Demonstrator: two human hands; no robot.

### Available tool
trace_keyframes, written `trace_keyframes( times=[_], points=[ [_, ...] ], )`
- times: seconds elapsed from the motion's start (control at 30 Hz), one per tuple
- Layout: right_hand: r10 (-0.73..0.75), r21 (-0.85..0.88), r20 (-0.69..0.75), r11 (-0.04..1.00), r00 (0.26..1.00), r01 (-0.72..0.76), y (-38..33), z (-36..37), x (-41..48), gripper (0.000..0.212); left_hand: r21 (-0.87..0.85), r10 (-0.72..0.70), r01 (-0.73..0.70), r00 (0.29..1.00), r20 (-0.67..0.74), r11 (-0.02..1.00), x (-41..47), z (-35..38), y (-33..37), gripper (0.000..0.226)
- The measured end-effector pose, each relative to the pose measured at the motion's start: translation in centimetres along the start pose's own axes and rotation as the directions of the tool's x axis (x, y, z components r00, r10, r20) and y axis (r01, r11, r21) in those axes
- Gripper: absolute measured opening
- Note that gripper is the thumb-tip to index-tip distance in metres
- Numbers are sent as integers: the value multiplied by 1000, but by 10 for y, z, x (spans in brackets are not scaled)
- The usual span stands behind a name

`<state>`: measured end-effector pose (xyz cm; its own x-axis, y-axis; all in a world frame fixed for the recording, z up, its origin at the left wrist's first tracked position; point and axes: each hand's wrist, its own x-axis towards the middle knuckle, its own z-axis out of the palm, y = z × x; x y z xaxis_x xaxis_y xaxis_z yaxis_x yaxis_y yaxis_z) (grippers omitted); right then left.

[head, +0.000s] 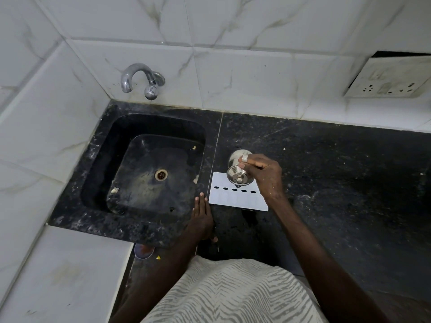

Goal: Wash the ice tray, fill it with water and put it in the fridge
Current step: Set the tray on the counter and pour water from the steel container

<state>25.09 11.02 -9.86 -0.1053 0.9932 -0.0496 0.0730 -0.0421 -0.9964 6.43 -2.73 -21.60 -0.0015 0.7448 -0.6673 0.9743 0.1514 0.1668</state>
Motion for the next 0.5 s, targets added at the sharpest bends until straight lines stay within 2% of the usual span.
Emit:
trace_keyframes(
  times=[0.23, 0.37, 0.5],
  points=[
    [-29, -17, 38, 999, 999, 30, -9, 4, -3, 27, 3, 6, -6, 1000, 8, 1000, 0, -1, 1, 151],
    [-28, -2, 42, 1000, 999, 28, -13, 4, -3, 31, 7, 0, 0, 1000, -20, 1000, 0, 2, 0, 144],
    [-43, -6, 53, 999, 998, 43, -12, 4, -3, 32, 5, -1, 1, 1000, -7, 1000, 0, 1, 1, 150]
  ],
)
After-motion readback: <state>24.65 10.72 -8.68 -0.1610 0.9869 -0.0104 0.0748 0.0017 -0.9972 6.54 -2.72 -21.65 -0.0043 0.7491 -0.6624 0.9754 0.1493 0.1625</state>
